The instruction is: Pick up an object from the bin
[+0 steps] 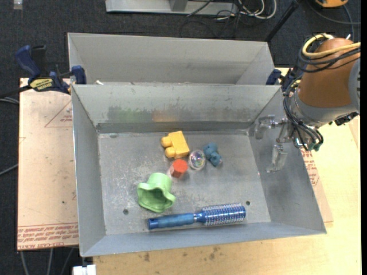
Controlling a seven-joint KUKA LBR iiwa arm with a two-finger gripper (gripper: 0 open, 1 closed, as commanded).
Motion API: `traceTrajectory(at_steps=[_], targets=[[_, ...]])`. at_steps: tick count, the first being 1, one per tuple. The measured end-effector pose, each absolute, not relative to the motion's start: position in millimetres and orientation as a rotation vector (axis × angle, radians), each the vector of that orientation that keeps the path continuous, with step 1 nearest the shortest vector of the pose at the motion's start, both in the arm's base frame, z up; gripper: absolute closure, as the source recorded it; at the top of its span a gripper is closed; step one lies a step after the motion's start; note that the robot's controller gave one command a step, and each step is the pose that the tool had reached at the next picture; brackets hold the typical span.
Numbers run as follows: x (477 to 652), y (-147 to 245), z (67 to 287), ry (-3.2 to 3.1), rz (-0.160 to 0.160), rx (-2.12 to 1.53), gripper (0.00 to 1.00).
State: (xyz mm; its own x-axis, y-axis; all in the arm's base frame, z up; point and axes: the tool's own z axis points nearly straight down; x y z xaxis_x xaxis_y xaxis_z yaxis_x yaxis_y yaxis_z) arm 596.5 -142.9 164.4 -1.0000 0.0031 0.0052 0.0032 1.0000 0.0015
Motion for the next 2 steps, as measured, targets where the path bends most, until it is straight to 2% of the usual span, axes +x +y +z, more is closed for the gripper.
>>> traceTrajectory(at_steps=[1, 2], targets=[[607.2, -81.4, 68.0, -3.137, -0.007, -0.049, 0.0], [573.4, -120.7, 69.6, -3.081, 0.0, 0.612, 0.0]])
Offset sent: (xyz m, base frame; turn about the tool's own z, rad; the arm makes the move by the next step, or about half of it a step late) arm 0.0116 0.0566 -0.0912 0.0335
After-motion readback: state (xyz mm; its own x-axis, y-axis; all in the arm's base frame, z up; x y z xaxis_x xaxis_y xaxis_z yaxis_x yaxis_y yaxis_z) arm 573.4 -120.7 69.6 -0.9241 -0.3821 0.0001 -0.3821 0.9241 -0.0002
